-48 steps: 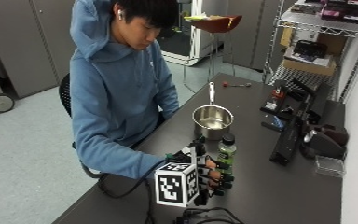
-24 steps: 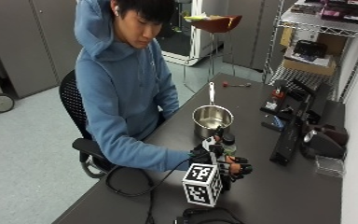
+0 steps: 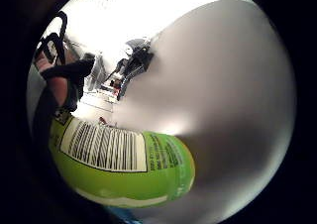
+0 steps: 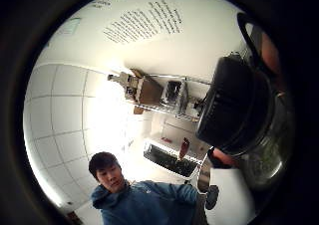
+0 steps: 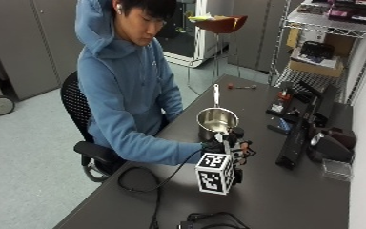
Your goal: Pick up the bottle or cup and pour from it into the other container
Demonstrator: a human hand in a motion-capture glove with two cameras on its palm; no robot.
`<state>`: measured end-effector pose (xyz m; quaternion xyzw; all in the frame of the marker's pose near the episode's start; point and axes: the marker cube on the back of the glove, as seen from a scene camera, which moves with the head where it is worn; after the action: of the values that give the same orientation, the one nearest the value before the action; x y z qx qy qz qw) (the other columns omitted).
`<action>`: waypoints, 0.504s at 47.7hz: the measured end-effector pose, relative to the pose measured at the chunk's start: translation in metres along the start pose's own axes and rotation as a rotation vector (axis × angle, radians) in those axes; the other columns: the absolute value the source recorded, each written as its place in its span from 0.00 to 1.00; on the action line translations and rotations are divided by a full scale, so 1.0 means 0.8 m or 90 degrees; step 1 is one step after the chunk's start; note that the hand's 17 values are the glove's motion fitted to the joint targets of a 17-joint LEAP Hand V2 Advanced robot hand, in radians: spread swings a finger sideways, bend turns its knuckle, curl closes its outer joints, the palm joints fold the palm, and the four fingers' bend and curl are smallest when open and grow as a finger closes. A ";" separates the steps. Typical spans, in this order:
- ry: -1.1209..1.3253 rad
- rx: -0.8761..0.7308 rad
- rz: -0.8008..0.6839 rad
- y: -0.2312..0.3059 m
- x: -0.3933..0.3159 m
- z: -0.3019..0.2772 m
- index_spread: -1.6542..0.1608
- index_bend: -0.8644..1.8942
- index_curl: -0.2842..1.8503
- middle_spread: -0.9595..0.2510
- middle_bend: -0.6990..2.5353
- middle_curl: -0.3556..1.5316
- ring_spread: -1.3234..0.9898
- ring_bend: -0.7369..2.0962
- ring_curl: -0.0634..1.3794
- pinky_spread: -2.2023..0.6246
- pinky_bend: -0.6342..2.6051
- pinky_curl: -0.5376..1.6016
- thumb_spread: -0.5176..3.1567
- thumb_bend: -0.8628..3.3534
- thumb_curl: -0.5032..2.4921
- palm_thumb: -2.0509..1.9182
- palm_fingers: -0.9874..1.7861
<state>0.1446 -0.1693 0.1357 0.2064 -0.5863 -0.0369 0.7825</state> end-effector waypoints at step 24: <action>0.241 -0.157 -0.089 0.006 -0.120 0.033 0.85 0.37 0.31 0.73 0.35 0.45 0.50 0.50 0.36 0.69 0.38 0.43 0.19 0.20 0.38 0.77 0.80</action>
<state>0.0897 -0.1438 0.0570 0.1529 -0.4042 -0.1230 0.8934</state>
